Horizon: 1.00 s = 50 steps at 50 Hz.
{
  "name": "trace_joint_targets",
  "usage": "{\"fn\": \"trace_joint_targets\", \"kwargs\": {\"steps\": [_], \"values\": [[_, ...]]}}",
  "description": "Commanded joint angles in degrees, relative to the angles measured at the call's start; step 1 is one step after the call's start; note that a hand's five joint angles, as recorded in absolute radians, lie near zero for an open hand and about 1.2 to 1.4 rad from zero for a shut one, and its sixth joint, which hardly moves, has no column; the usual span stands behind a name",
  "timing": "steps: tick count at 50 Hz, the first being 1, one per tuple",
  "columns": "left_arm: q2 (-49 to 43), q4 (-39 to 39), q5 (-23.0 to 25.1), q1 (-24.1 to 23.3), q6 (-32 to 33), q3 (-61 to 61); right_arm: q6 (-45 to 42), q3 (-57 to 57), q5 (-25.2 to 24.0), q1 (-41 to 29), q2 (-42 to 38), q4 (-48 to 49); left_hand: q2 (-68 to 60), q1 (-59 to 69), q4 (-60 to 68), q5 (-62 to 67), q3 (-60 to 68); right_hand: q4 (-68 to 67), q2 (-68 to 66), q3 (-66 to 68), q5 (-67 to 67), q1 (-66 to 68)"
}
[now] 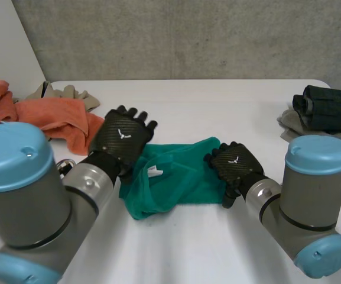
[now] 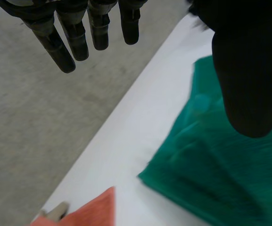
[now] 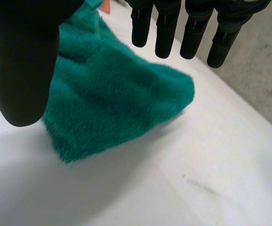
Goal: Fold the laundry.
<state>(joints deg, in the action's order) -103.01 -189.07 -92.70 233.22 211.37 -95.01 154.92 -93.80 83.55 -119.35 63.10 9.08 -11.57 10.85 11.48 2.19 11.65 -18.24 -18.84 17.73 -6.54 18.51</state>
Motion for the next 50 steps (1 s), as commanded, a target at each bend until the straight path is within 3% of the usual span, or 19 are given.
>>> {"fn": "trace_joint_targets", "kwargs": {"steps": [1,8,20,24,28,34,43,50], "values": [[3.35,10.03,7.35,-2.16,-3.59,-0.62,-0.15,2.04,1.00,-0.44,-1.31,-4.95,1.57,-0.85,-1.48,-2.19,-1.65,0.84,1.43,-0.33,-0.86,-1.11],[-1.13,12.41,6.49,-3.48,-3.33,1.05,-0.32,2.65,2.14,-1.06,-1.66,-5.12,-6.71,7.43,6.80,6.09,6.63,0.84,1.43,-0.33,-0.86,-1.11],[-13.52,10.13,-5.38,-5.24,3.61,7.82,-0.41,2.92,2.85,-1.06,-1.31,-5.56,-23.52,24.24,23.61,22.90,23.44,0.83,1.43,-0.33,-0.86,-1.10],[-16.16,9.43,-5.56,-5.32,5.10,9.66,-0.41,3.36,3.29,-0.80,-1.31,-5.56,-35.78,36.50,35.88,35.16,35.70,0.84,1.43,-0.33,-0.86,-1.11],[-16.96,9.60,-4.24,-5.15,5.89,11.33,-0.06,5.46,3.20,-0.44,-1.48,-5.74,-68.20,68.92,68.29,67.58,68.12,3.34,3.94,-2.84,1.65,-3.61],[-11.78,11.53,-4.94,-3.13,5.63,14.32,0.82,15.64,1.97,0.87,-4.03,-10.21,-68.43,69.15,68.52,67.81,68.35,6.72,7.32,-6.21,5.03,-6.99],[2.01,8.47,-1.96,0.74,2.21,14.33,-0.15,44.53,-8.74,3.51,-20.96,-28.92,-68.43,69.15,68.52,67.81,68.35,6.22,6.82,-5.71,4.52,-6.49],[6.16,3.81,1.47,3.02,-0.34,12.66,-1.29,60.30,-9.81,3.60,-32.76,-33.60,-68.43,69.15,68.52,67.81,68.35,0.53,1.13,-0.02,-1.17,-0.80]]}}
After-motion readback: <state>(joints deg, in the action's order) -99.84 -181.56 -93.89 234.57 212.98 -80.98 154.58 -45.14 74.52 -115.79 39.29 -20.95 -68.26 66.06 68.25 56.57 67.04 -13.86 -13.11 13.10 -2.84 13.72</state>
